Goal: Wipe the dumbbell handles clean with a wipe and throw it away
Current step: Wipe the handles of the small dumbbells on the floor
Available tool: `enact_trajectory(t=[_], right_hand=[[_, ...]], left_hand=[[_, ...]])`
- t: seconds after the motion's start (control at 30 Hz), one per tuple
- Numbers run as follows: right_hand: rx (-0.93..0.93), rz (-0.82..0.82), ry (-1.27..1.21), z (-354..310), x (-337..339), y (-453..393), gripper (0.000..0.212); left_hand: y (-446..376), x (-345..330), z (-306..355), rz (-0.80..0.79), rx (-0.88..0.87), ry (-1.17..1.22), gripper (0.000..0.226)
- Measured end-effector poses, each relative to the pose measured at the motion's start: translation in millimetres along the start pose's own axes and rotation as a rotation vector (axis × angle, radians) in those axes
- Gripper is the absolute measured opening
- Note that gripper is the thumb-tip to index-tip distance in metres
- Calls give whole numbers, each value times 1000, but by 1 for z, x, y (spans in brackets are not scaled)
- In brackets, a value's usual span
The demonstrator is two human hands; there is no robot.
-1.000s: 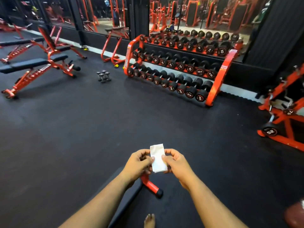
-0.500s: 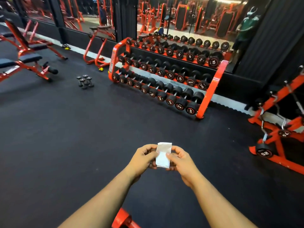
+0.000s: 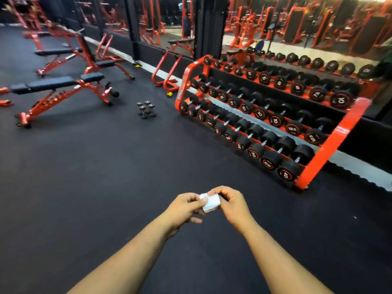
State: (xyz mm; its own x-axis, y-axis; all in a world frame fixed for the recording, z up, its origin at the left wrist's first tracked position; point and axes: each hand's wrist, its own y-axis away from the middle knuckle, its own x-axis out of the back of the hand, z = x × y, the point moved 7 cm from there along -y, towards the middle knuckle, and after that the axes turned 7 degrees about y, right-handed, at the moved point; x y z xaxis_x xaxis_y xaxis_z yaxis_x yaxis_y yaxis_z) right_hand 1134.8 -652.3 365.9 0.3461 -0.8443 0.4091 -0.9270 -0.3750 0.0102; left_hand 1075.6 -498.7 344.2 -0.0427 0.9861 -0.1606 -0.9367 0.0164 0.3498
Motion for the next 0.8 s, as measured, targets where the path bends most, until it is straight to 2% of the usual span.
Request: enact_trajectory(t=[0.1,0.23,0.37,0.5,0.6,0.8], right_hand=[[-5,-81,15,3,-1,-72,41],[-161,-221,-203,9,-30,-158,29],[-135,-323,-82,9,-72,-260,19],[-158,-284,-63,-2,-102,-360,17],[-165,-258,-63,-19,-122,-441,16],[-143,-238,6,-46,-146,-577,7]], left_hand=[[-51,26,20,145,-53,22,19],[-118,78,42,286,-103,-70,12],[-200,135,63,314,-144,-113,12],[-277,192,87,290,-136,-29,15],[-334,242,122,279,-122,-81,19],[-434,331,194,359,-115,40,18]])
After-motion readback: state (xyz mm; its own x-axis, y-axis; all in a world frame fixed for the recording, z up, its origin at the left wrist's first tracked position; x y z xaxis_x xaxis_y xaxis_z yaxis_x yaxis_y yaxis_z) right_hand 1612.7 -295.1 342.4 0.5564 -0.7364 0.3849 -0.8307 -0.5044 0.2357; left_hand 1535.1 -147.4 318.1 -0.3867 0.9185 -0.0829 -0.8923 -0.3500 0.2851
